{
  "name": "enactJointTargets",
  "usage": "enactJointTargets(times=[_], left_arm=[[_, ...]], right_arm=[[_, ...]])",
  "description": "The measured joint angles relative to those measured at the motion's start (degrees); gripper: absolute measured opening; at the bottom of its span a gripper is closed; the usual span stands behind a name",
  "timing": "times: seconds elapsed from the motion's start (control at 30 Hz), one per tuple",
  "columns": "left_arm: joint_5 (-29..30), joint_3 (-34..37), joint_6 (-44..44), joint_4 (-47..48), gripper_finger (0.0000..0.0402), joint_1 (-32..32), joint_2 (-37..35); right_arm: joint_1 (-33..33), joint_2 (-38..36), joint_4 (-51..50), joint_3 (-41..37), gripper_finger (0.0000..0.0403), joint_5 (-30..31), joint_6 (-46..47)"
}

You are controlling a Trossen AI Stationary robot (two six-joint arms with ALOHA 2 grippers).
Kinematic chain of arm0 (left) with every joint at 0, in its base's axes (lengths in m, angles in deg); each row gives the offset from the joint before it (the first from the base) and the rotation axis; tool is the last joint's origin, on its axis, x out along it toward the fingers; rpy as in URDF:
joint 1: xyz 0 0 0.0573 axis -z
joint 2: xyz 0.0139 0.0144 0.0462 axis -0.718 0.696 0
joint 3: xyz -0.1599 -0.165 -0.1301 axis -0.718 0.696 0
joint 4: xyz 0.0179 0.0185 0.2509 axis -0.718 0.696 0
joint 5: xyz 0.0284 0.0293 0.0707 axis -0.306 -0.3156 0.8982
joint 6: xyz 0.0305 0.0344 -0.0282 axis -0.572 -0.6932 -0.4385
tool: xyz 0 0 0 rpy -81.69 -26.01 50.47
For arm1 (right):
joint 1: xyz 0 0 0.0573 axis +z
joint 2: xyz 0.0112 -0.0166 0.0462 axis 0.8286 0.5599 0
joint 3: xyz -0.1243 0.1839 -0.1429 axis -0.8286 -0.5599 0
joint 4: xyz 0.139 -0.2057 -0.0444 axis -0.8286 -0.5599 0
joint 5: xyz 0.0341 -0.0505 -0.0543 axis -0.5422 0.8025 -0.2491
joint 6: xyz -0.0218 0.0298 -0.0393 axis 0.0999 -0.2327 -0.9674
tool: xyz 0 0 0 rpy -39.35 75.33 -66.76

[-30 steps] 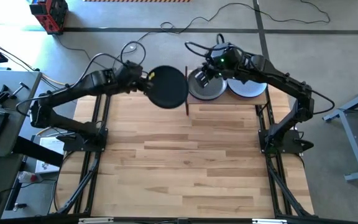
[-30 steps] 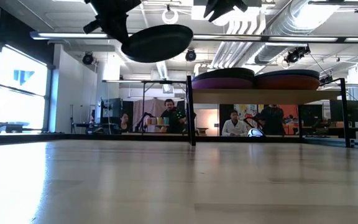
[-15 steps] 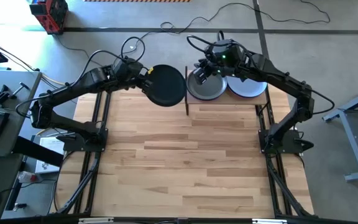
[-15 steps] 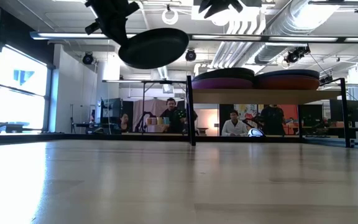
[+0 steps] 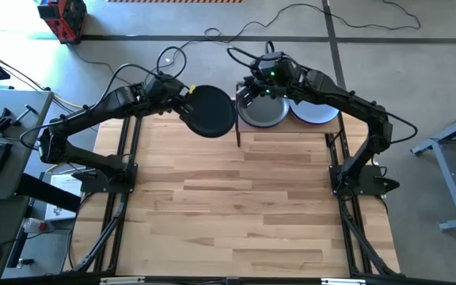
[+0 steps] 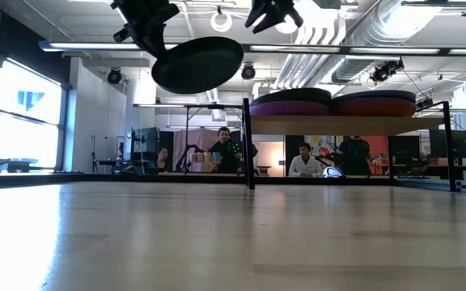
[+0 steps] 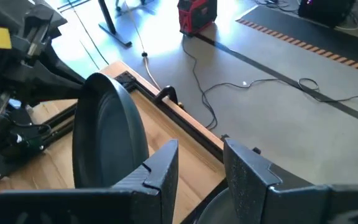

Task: Place and stack plates onto a shelf
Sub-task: Stack the black plate on top of the other black plate on the shelf

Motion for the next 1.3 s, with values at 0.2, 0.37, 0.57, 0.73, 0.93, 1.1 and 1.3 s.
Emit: enactJointTargets(times=[0.2,0.37,0.57,0.73,0.93,1.1,1.3], left_arm=[[0.0,0.0,-0.3,0.0,0.0000,0.0,0.0],[0.0,0.0,-0.9,0.2,0.0000,0.0,0.0],[0.0,0.0,-0.6,0.2,0.0000,0.0,0.0],[0.0,0.0,0.1,0.3,0.0000,0.0,0.0],[0.0,0.0,2.1,0.6,0.0000,0.0,0.0],[0.0,0.0,3.7,1.8,0.0000,0.0,0.0],[0.0,0.0,4.1,3.4,0.0000,0.0,0.0]], right_arm=[[-0.7,0.0,1.8,0.0,0.0108,0.3,2.1],[-0.8,0.2,1.7,0.0,0.0108,0.6,2.1],[-1.7,0.6,1.7,0.0,0.0108,-1.0,0.1],[-3.0,0.7,1.5,0.0,0.0108,-3.9,2.6],[-2.4,1.0,-0.2,0.0,0.0108,-4.3,4.6],[0.2,1.3,-0.5,0.0,0.0108,-4.5,5.4],[3.6,3.3,-3.5,0.0,0.0108,-4.4,7.6]])
